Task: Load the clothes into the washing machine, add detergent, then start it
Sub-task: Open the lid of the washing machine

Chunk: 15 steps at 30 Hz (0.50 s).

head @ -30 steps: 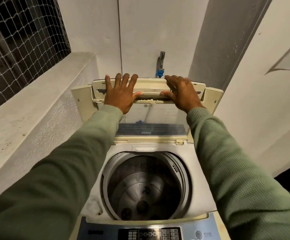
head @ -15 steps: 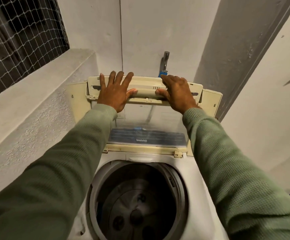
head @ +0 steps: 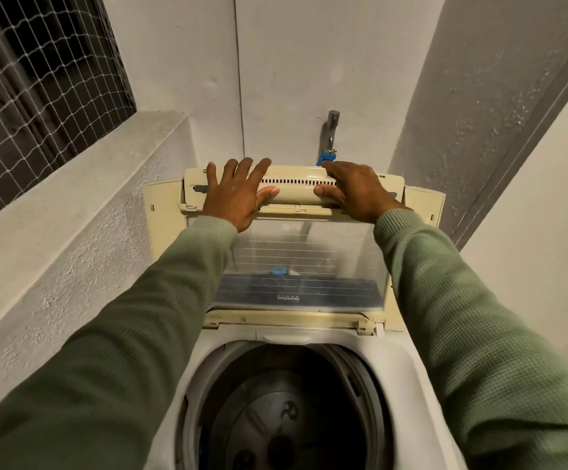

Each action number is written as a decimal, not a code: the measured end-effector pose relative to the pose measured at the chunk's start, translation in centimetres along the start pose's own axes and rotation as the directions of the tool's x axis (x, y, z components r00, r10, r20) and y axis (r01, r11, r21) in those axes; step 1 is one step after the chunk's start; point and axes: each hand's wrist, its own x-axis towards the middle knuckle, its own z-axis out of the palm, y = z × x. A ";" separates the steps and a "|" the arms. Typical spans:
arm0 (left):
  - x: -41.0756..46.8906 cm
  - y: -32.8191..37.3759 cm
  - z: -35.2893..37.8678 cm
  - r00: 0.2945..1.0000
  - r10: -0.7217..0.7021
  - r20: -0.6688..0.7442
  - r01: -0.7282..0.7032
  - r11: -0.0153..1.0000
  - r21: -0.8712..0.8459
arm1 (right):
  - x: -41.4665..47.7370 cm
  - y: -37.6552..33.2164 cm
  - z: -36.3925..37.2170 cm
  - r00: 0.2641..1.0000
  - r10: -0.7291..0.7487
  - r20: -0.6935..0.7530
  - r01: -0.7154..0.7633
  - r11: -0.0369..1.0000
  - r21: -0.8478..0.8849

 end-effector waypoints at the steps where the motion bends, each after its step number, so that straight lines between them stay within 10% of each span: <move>1: 0.2 -0.1 0.1 1.000 0.002 0.003 -0.002 1.000 0.001 | 0.2 0.1 0.0 1.000 0.005 0.016 -0.005 1.000 -0.001; 15: -0.6 0.2 -1.4 0.999 0.002 0.038 0.000 0.999 -0.049 | -1.6 -1.6 -1.7 0.999 0.012 0.032 -0.012 1.000 0.003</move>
